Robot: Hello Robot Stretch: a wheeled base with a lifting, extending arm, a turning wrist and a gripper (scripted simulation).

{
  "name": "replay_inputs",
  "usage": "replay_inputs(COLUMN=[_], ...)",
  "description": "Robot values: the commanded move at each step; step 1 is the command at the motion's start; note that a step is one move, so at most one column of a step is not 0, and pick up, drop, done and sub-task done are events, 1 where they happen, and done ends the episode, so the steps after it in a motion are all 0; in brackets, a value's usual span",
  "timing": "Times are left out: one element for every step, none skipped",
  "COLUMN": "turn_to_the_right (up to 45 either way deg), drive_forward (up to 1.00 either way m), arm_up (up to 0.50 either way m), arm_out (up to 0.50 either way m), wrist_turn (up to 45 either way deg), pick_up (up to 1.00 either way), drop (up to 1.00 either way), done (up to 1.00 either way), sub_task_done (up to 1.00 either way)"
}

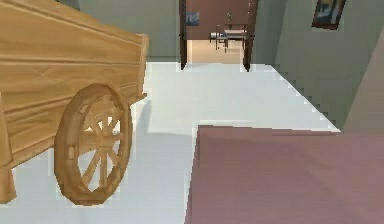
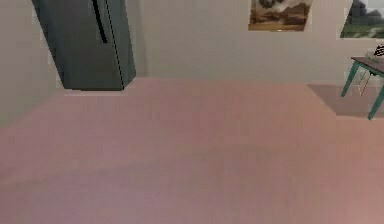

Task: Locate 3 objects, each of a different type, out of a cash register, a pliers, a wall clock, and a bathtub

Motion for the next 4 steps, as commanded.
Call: replay_inputs(turn_to_the_right=[3.0,0.0,0.0,0.0], drive_forward=[0.0,1.0,1.0,1.0], arm_up=[0.0,0.0,0.0,0.0], arm_out=[0.0,0.0,0.0,0.0], wrist_turn=[0.0,0.0,0.0,0.0], pick_up=[0.0,0.0,0.0,0.0], drop=[0.0,0.0,0.0,0.0], done=[0.0,0.0,0.0,0.0], sub_task_done=[0.0,0.0,0.0,0.0])
